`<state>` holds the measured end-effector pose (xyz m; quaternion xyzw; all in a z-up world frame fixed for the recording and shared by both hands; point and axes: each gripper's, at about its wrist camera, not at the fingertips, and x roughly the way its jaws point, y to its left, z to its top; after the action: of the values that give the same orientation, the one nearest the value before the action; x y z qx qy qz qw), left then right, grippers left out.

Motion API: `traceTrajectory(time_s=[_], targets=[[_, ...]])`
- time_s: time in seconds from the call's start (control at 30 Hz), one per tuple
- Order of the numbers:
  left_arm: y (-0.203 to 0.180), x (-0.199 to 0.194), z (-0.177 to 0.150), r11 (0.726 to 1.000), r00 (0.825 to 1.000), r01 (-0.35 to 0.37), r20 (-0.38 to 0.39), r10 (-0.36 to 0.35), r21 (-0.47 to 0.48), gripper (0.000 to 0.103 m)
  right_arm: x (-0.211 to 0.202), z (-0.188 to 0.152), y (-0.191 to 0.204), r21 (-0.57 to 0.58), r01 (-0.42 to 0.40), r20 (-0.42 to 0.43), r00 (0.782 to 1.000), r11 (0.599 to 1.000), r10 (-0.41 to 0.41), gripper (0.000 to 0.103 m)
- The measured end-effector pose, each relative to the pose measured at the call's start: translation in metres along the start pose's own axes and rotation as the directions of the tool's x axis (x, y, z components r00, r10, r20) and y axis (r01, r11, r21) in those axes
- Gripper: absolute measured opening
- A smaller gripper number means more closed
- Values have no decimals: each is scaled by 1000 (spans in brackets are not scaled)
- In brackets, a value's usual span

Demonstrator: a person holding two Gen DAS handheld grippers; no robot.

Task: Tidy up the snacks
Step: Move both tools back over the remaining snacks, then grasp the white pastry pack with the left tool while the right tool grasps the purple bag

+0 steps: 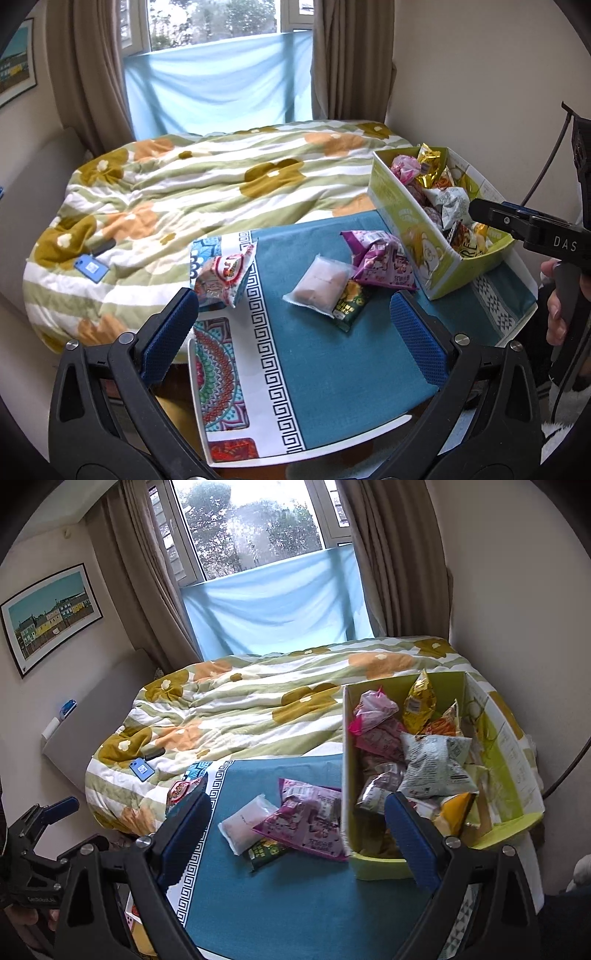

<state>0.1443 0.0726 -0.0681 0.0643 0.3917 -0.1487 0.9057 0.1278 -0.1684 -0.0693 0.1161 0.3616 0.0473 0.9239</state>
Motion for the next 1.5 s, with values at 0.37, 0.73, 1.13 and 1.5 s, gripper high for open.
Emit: traceTrajectory(time_s=[0.37,0.73,1.13,1.5], targets=[[19,78,-13,981,981,153,-135,-137,119,103,73,-28,43,130,135,-93,988,982,-124,94],[1,178,-24,968,967,194,-197,-162,157,103,161,-29,38,92,179,-196,968,979,-159,94],[-20,263,-26,951,949,247,-244,-199,186,103,215,-35,11,125,234,-255,947,964,-196,93],[-25,291,-22,952,931,278,-280,-233,131,74,221,-30,4,154,182,-270,953,971,-136,93]])
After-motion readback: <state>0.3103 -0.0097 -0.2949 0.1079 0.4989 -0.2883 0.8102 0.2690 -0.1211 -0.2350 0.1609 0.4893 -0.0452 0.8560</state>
